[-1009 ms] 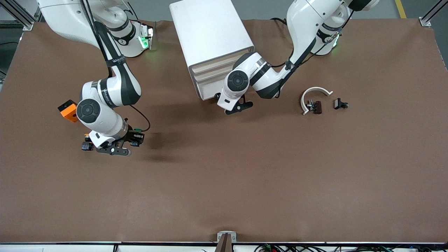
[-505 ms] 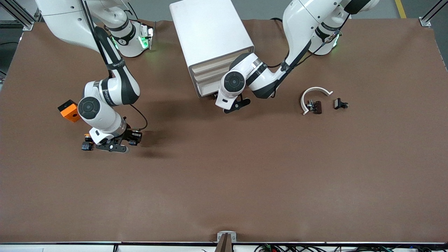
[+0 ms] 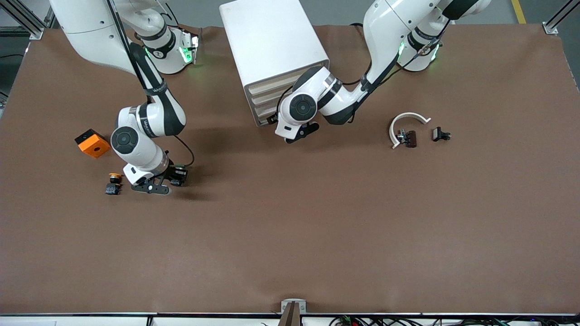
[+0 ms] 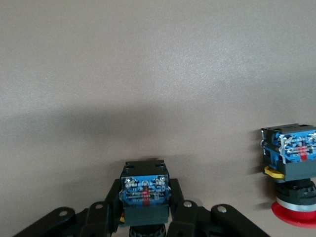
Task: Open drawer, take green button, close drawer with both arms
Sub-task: 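Lower the green button beside the red button with the right gripper, then release the button with the right gripper while the left gripper withdraws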
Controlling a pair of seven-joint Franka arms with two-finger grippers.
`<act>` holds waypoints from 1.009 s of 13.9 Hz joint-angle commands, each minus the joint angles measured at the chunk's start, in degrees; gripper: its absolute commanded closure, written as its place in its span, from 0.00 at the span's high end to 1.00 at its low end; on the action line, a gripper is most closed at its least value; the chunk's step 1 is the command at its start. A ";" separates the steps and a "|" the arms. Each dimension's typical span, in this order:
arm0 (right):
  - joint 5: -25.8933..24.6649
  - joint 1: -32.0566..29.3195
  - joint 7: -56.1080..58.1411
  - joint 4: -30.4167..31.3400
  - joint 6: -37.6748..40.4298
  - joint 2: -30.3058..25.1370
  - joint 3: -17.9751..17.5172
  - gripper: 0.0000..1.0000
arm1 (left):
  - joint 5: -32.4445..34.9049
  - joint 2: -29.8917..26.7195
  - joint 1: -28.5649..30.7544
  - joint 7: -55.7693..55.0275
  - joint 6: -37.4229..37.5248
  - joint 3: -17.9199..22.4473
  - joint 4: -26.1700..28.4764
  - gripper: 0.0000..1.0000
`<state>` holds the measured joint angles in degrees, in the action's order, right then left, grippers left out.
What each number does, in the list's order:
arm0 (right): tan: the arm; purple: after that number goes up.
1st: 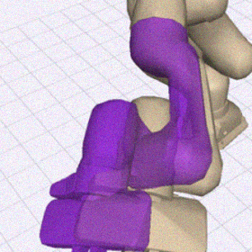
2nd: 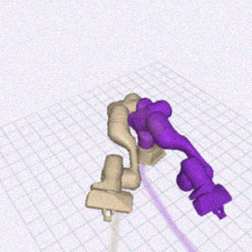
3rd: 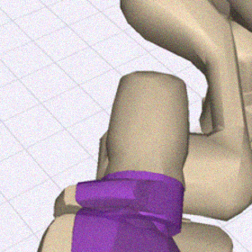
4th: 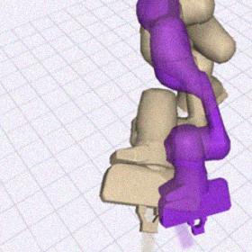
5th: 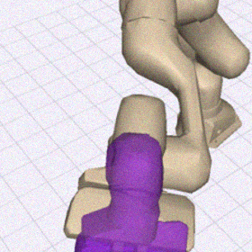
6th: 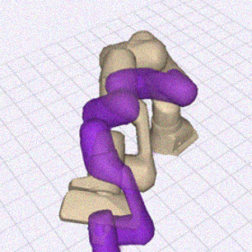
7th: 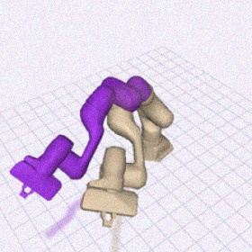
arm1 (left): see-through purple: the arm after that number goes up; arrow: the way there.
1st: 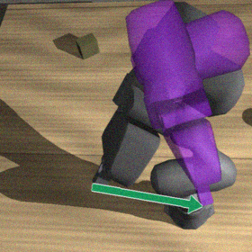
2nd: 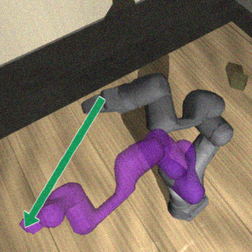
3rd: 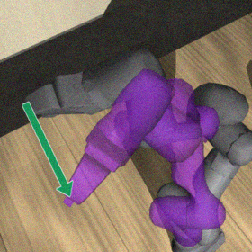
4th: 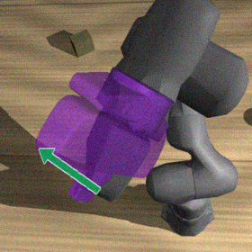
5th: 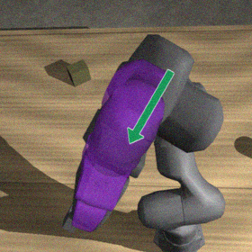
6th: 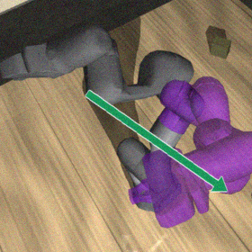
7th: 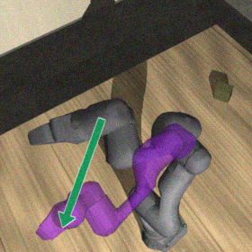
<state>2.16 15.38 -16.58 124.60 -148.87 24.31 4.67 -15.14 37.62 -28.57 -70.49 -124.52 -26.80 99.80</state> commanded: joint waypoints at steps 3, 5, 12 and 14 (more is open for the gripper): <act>-1.01 -1.31 0.41 1.26 -0.99 -0.58 -0.80 0.00 | -1.12 0.87 -0.09 -0.97 1.21 -0.54 -1.63 1.00; -2.67 -1.58 0.59 1.26 -1.34 -0.31 -0.80 0.00 | -1.12 0.87 0.09 -0.88 1.21 -0.54 -1.63 1.00; -3.48 -2.19 0.59 1.26 -1.51 0.21 -0.80 0.00 | 1.07 0.43 4.91 -0.18 1.30 -0.10 -2.60 1.00; -3.48 -2.19 0.59 1.26 -1.60 0.56 -0.80 0.00 | 1.51 -0.18 6.50 -0.18 1.47 -0.10 -2.60 1.00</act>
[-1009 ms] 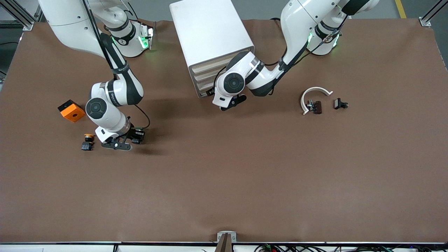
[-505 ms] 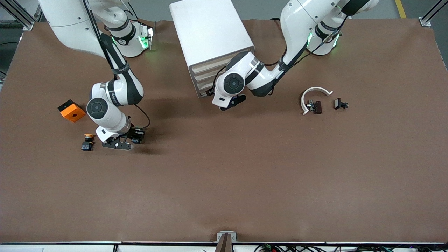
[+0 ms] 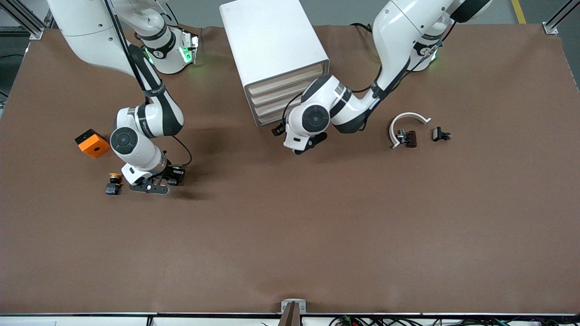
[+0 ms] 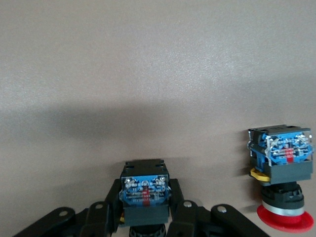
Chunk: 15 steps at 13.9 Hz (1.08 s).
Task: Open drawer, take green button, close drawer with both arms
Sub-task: 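Release the button with the right gripper while the left gripper withdraws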
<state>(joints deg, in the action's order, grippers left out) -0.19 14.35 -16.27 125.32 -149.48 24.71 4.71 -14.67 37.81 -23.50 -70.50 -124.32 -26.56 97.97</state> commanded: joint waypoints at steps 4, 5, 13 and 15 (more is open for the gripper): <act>-1.13 -1.26 0.28 0.54 -1.17 0.42 -0.84 0.00 | 8.33 -1.68 5.91 1.14 1.53 -0.60 -0.50 1.00; -1.13 -1.26 0.28 0.45 -1.08 0.42 -0.84 0.02 | 9.82 -2.64 7.14 1.50 2.23 -0.60 -0.41 1.00; -1.13 -1.35 0.37 -3.41 1.55 0.16 -0.49 1.00 | 16.75 -10.89 17.78 4.75 8.56 -2.18 2.73 1.00; -1.21 -1.26 0.37 -5.86 5.49 -0.19 -0.23 1.00 | 18.10 -13.80 20.85 10.69 12.58 -2.18 3.80 1.00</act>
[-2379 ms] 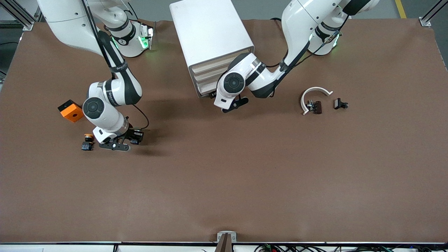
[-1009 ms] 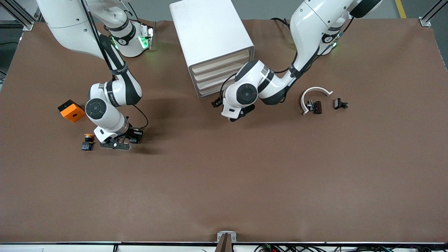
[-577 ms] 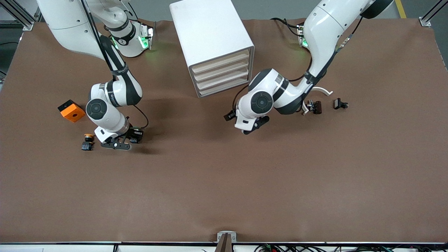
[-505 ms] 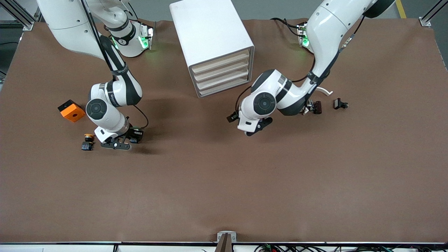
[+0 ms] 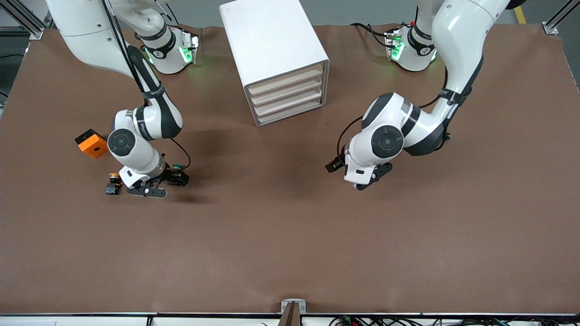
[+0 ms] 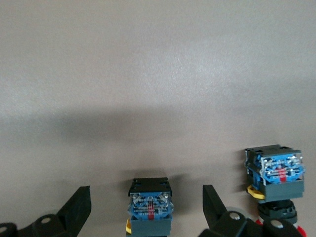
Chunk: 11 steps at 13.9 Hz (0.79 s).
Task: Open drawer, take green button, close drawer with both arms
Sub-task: 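Release the button with the right gripper while the left gripper withdraws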
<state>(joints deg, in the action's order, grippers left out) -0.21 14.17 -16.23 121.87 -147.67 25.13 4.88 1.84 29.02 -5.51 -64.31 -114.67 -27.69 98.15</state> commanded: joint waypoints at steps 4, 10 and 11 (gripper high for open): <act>-2.33 -1.17 3.91 -11.80 20.09 -2.89 1.52 1.00 | 1.58 -9.93 9.71 18.31 11.03 -1.22 3.80 1.00; -2.25 -2.31 5.25 -25.95 42.95 -6.23 2.41 1.00 | -1.83 -22.93 19.99 40.37 13.77 -1.22 12.39 1.00; -2.25 -2.40 5.25 -28.15 46.38 -6.93 2.41 1.00 | -3.50 -26.00 22.45 45.63 13.86 -1.22 14.41 1.00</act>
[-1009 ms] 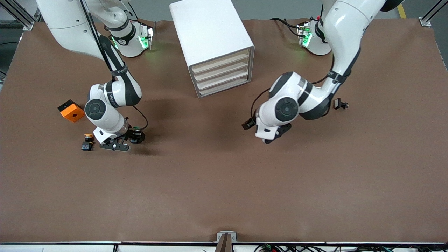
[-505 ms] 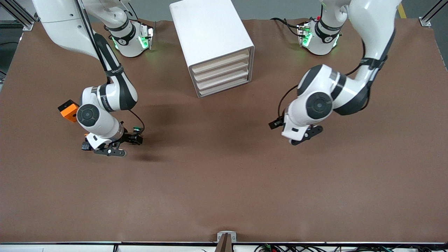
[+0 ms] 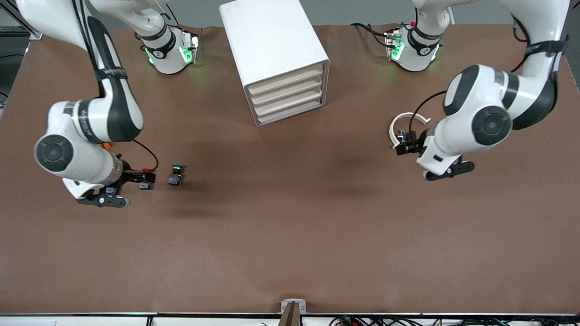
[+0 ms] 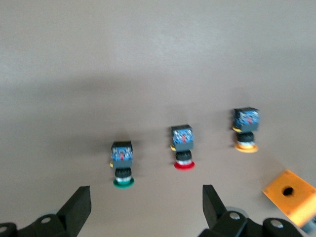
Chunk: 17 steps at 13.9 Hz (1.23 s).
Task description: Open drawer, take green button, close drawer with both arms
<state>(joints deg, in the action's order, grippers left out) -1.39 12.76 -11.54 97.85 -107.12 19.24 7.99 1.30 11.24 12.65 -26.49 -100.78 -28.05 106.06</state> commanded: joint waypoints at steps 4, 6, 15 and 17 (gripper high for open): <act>-1.07 -2.12 1.17 -7.41 12.01 -5.35 -0.61 1.00 | -6.48 -16.06 10.38 20.85 2.42 -0.34 9.07 1.00; -1.07 -2.91 4.67 -7.94 12.11 -6.85 -0.61 1.00 | -6.48 -18.08 10.21 21.74 2.78 0.10 9.07 1.00; -1.16 -4.41 10.31 -14.09 12.28 -6.06 -0.70 1.00 | -6.05 -17.39 -8.23 20.52 2.43 15.20 4.86 1.00; -0.63 -4.76 9.88 -14.18 12.02 -6.06 -0.78 1.00 | -5.78 -17.21 -12.02 20.51 2.69 18.98 3.54 1.00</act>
<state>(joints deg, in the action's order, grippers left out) -1.47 8.70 -1.77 85.17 -95.70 12.52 7.86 -4.28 -6.54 4.18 -6.01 -98.43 -12.62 111.56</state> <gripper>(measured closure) 0.000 0.000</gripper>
